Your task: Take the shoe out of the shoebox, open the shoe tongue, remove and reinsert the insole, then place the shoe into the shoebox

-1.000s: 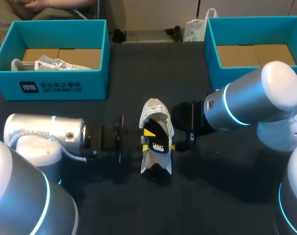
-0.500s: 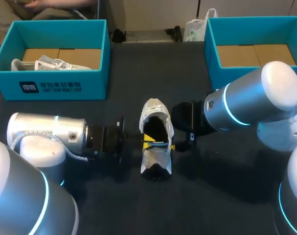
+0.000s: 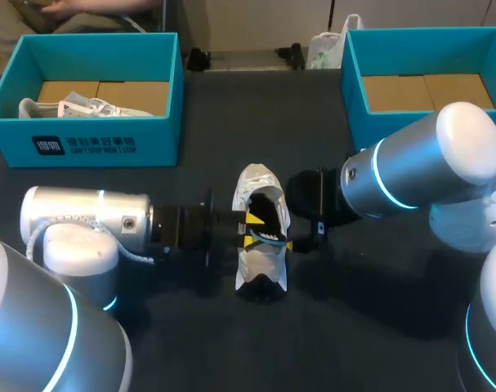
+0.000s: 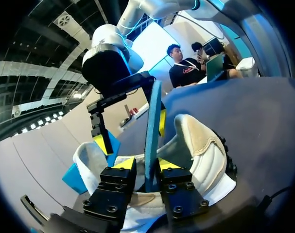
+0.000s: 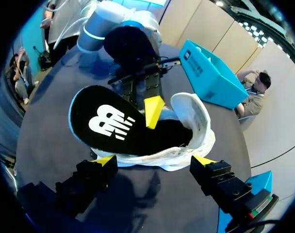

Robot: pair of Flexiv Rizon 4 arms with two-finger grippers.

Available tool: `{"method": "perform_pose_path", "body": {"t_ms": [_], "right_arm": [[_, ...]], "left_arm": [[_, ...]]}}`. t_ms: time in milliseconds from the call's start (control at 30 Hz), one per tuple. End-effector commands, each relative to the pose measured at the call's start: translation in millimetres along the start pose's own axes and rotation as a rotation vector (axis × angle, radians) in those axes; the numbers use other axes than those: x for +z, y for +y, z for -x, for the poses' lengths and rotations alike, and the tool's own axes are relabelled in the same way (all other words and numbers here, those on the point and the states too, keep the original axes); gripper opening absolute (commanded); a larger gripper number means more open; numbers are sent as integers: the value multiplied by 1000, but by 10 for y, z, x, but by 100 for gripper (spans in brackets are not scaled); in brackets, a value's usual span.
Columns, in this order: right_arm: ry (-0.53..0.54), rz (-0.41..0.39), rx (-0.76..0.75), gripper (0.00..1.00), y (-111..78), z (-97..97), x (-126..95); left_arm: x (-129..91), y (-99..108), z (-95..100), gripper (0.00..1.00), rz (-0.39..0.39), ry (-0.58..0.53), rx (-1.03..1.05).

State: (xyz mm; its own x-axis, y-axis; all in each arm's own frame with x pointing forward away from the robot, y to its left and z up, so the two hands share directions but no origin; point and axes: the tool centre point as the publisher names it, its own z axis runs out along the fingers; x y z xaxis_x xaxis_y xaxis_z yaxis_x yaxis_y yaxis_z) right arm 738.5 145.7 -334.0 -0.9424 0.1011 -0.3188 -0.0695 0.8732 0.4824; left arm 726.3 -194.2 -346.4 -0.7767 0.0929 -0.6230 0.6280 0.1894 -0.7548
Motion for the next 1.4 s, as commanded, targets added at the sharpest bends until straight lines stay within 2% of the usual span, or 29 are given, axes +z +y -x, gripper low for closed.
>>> {"method": "perform_pose_path", "body": {"t_ms": [33, 200, 367, 500, 767, 1000, 1133, 1167, 1200, 1400], "right_arm": [[-2, 0, 1, 100, 0, -12, 9], [-2, 0, 1, 100, 0, -12, 9], [-2, 0, 1, 100, 0, -12, 9], [-2, 0, 1, 100, 0, -12, 9], [-2, 0, 1, 100, 0, -12, 9], [-2, 0, 1, 100, 0, -12, 9], [-2, 0, 1, 100, 0, -12, 9], [-2, 0, 1, 100, 0, -12, 9], [-2, 0, 1, 100, 0, -12, 9], [-2, 0, 1, 100, 0, -12, 9]], "left_arm": [[-107, -105, -12, 29, -15, -9, 0], [-88, -235, -20, 27, -46, -7, 7], [-43, -278, -65, 22, -61, 16, 9], [-23, -232, -108, 0, -57, 28, 8], [11, -55, -147, 0, -33, 52, 54], [67, 120, -93, 0, -6, 48, 70], [68, 78, -81, 0, -8, 39, 64], [60, 50, -75, 5, -15, 32, 57], [50, 15, -67, 23, -23, 27, 56], [-44, -173, -30, 25, -61, 4, 52]]}}
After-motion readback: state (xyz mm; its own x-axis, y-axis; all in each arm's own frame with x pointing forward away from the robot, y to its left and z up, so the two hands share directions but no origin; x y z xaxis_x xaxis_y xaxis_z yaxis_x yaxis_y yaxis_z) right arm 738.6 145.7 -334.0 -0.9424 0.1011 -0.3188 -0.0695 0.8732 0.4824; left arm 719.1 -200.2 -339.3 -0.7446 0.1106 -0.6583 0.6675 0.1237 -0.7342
